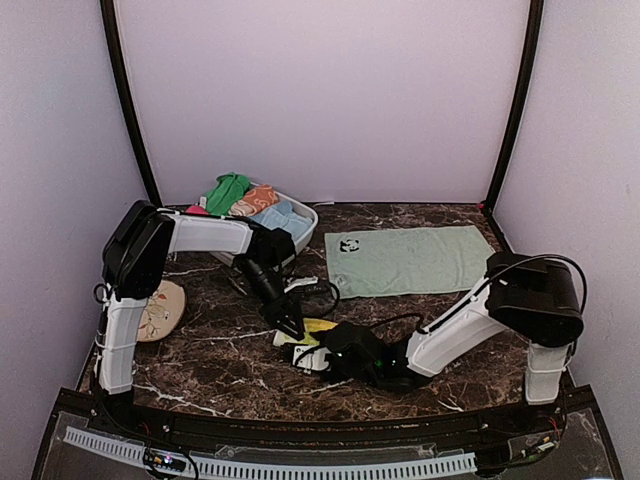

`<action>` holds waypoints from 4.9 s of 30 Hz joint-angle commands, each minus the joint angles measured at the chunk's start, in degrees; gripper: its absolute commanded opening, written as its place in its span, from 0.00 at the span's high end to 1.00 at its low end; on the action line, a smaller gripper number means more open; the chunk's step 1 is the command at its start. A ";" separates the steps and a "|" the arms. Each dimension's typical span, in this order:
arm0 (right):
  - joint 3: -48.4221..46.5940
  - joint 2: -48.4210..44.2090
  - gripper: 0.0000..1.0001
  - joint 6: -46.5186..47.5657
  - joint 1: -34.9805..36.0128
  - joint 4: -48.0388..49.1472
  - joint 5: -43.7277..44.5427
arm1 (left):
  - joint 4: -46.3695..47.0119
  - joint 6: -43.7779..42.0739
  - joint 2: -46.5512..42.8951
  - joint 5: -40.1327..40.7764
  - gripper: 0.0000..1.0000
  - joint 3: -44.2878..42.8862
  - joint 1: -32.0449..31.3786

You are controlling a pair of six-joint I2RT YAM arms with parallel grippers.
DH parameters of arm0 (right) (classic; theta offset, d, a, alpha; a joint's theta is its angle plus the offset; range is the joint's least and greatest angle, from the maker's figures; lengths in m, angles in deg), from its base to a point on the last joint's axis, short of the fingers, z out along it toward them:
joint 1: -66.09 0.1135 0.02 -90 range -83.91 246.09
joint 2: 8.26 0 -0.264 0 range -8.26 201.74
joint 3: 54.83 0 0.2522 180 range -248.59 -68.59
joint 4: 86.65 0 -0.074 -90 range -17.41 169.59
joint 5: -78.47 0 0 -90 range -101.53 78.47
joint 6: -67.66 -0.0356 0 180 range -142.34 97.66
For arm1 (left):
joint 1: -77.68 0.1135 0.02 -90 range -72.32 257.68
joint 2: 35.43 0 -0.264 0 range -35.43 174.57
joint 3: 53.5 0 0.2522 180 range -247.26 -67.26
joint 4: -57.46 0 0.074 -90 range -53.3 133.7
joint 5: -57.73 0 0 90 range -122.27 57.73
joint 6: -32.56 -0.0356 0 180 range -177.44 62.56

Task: Roll the towels
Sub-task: Roll the towel at the center of the board, then place the towel in the storage box.

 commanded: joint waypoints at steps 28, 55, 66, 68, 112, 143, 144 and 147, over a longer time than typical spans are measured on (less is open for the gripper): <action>-16.92 11.92 0.89 -50.56 -25.70 -35.34 -61.10 | 29.15 -7.23 -34.16 27.17 0.49 32.05 -4.90; -14.20 9.29 0.90 -80.90 -30.19 -8.30 -80.54 | 62.56 -16.51 -24.53 50.24 0.50 39.52 -13.24; -14.89 5.42 0.92 -90.94 -29.59 2.25 -84.32 | 62.04 -17.61 -25.64 53.92 0.50 40.31 -13.24; -15.50 5.05 0.92 -90.12 -29.08 0.41 -84.30 | 61.30 -17.77 -26.04 54.44 0.56 40.09 -13.24; -23.28 -16.29 0.53 -67.87 -40.92 -28.45 -62.53 | 57.84 -31.93 -50.09 61.00 1.00 42.10 12.68; -6.73 -22.95 0.55 -69.40 -41.37 -24.36 -63.69 | 30.36 -36.90 -21.44 42.14 0.61 14.94 17.83; -6.62 -23.10 0.55 -69.57 -41.35 -24.16 -63.84 | 30.99 -37.13 -21.35 42.17 0.59 15.21 17.80; -6.13 -23.84 0.55 -70.15 -41.33 -23.80 -63.76 | 34.61 -37.31 -21.08 43.62 0.43 16.11 17.79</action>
